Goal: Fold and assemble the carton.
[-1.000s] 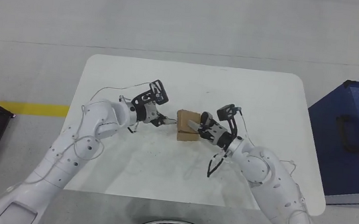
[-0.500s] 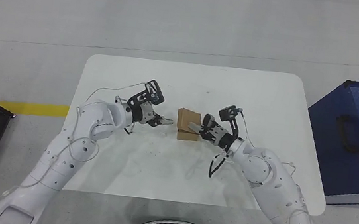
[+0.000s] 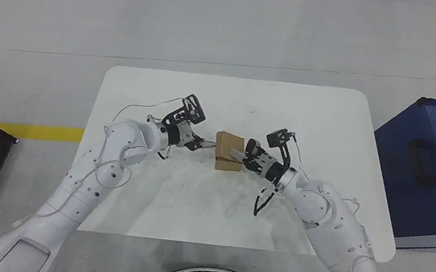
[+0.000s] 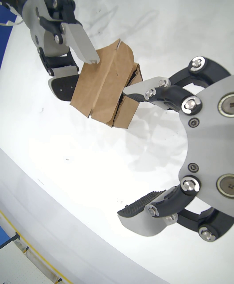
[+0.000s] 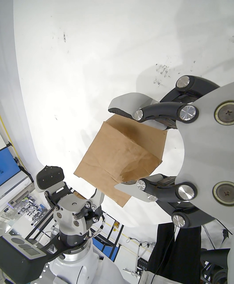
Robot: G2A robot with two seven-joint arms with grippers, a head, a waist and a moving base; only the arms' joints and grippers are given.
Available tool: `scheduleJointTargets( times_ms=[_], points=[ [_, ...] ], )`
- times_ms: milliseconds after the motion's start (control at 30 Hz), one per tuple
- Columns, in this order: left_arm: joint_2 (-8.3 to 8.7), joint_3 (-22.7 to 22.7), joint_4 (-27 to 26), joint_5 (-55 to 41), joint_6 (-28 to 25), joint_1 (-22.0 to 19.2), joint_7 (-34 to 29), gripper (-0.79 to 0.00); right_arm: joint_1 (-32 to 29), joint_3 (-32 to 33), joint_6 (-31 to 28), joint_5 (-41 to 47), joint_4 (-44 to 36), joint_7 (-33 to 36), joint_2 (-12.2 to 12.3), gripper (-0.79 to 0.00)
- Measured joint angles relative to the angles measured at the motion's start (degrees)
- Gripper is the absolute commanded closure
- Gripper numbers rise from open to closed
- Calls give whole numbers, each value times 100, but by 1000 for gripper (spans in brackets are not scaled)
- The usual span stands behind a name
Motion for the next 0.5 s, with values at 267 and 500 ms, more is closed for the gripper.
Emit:
scheduleJointTargets(
  times_ms=[267, 500],
  points=[
    [14, -103, -112, 86, 16, 14, 109, -785, 3, 173, -345, 902, 337, 157, 7, -413],
    [-51, 100, 5, 68, 13, -71, 33, -785, 161, 104, -374, 1051, 489, 375, -9, -376]
  ],
)
